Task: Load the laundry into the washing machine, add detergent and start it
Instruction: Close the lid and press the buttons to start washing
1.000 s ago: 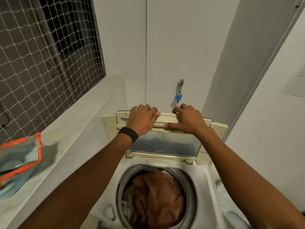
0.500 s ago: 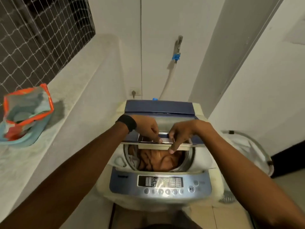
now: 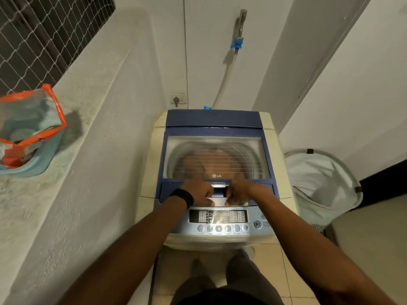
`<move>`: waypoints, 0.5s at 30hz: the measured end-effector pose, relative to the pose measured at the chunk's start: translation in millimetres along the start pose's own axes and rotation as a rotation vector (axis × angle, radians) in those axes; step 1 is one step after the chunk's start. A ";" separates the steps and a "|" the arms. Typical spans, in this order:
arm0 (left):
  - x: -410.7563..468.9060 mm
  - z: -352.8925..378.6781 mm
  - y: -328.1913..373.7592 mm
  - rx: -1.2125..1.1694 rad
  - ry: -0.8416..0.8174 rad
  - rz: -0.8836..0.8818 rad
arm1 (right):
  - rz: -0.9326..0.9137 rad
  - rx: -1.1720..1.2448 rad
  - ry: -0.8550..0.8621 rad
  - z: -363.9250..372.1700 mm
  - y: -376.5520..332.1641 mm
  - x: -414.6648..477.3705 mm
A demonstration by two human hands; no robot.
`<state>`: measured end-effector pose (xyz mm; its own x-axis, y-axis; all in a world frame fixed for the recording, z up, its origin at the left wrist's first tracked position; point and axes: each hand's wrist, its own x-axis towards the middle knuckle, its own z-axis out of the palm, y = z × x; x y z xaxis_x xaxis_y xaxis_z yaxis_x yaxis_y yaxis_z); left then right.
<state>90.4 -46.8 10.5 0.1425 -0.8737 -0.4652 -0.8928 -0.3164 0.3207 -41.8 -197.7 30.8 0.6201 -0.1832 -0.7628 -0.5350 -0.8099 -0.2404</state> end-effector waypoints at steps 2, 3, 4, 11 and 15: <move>1.1 3.7 -1.8 -0.014 0.028 -0.009 | -0.009 0.002 -0.004 0.8 -0.2 -0.2; 1.7 4.7 -1.9 -0.016 0.038 -0.012 | -0.007 0.011 0.001 0.4 -0.5 -0.7; 2.6 6.2 -2.4 -0.013 0.045 -0.019 | -0.006 0.022 0.010 -0.5 -1.6 -1.2; -7.8 20.6 2.8 -0.006 0.130 -0.080 | -0.018 0.014 0.224 20.3 1.9 -5.4; -20.3 41.3 7.5 -0.063 0.305 -0.074 | -0.116 0.038 0.499 48.3 15.2 -15.5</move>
<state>63.1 -16.2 -11.8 0.3360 -0.9149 -0.2238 -0.8483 -0.3972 0.3503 -87.2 -180.3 10.0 0.8700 -0.3446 -0.3527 -0.4613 -0.8215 -0.3352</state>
